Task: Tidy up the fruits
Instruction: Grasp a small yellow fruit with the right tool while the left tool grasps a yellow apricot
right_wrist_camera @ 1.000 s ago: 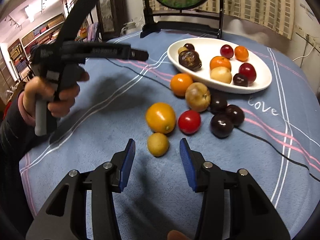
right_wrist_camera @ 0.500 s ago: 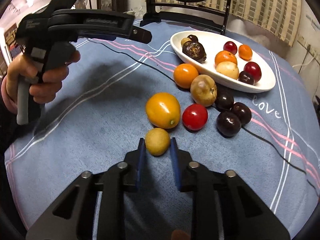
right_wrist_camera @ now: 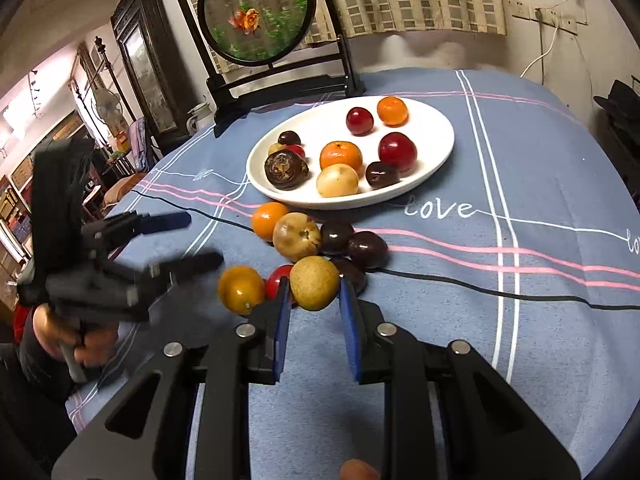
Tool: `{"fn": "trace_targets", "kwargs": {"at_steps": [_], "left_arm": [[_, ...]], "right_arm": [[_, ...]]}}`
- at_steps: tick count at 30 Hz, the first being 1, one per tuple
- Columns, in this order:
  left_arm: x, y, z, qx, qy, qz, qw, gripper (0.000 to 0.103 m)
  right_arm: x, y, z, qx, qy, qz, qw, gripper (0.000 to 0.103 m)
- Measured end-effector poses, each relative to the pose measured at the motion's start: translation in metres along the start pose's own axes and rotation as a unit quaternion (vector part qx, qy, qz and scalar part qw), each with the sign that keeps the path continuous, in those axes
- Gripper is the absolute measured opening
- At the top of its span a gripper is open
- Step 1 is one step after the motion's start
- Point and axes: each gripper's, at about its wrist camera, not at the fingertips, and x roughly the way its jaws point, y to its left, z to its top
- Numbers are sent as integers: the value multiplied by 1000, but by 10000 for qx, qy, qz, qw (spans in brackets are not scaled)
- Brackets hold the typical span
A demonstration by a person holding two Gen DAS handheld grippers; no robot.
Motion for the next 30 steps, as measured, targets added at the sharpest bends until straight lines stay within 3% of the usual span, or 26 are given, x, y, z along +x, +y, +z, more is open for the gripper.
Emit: {"fn": "trace_targets", "kwargs": {"at_steps": [4, 7, 13, 19, 30], "left_arm": [[10, -19, -8, 264, 267, -219, 9991, 77], [16, -23, -12, 271, 364, -251, 9987, 75], [24, -22, -12, 235, 511, -319, 9979, 57], [26, -24, -12, 243, 536, -429, 9973, 46], [18, -21, -12, 93, 465, -423, 9980, 44]], "right_arm": [[2, 4, -1, -91, 41, -41, 9999, 24], [1, 5, -2, -121, 50, -52, 9999, 24], [0, 5, -2, -111, 50, -56, 9999, 24], [1, 5, -2, -102, 55, -63, 9999, 24], [3, 5, -3, -152, 38, -131, 9998, 24]]}}
